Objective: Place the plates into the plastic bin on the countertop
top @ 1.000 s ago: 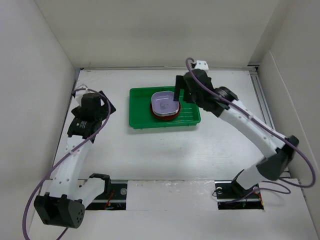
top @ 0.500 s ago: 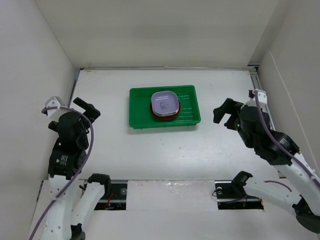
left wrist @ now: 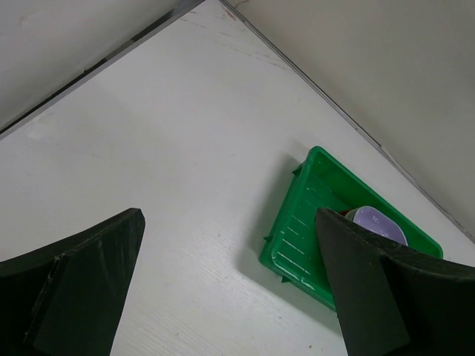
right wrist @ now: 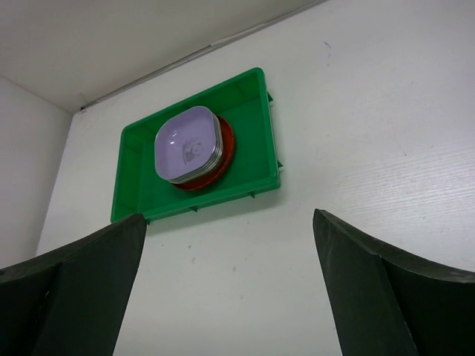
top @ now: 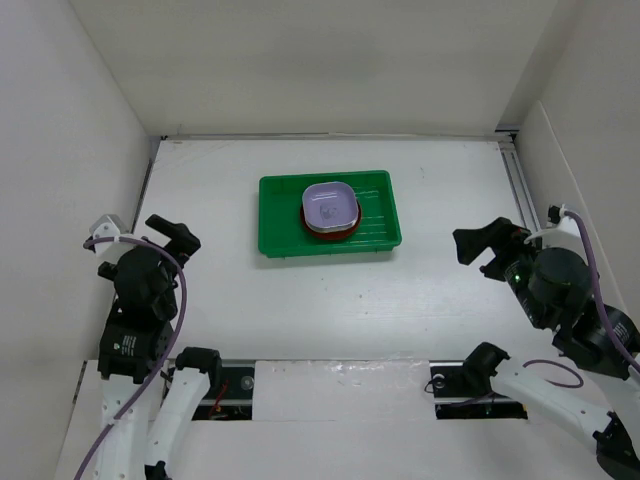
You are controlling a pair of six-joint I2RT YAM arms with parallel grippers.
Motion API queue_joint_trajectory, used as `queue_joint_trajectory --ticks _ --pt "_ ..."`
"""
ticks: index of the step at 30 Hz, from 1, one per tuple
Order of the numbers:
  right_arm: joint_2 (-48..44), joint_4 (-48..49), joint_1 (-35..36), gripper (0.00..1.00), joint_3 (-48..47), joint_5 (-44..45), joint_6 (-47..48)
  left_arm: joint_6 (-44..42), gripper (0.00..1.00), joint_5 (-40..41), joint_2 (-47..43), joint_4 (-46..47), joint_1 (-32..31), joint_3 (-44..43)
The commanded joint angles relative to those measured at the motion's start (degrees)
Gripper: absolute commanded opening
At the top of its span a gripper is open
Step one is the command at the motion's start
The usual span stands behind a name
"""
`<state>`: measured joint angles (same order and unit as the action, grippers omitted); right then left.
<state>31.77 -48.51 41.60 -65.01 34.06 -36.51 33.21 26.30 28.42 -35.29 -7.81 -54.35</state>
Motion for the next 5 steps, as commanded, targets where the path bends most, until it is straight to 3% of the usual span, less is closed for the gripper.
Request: queue_joint_trajectory --ticks 1,5 --pt "-0.1 -0.2 -0.3 1.0 -1.7 0.9 0.0 0.4 1.0 0.1 -0.2 2.4 0.0 0.6" --pt "1.8 -0.2 -0.3 1.0 -1.7 1.6 0.0 -0.2 1.0 0.1 0.4 2.9 0.0 0.6"
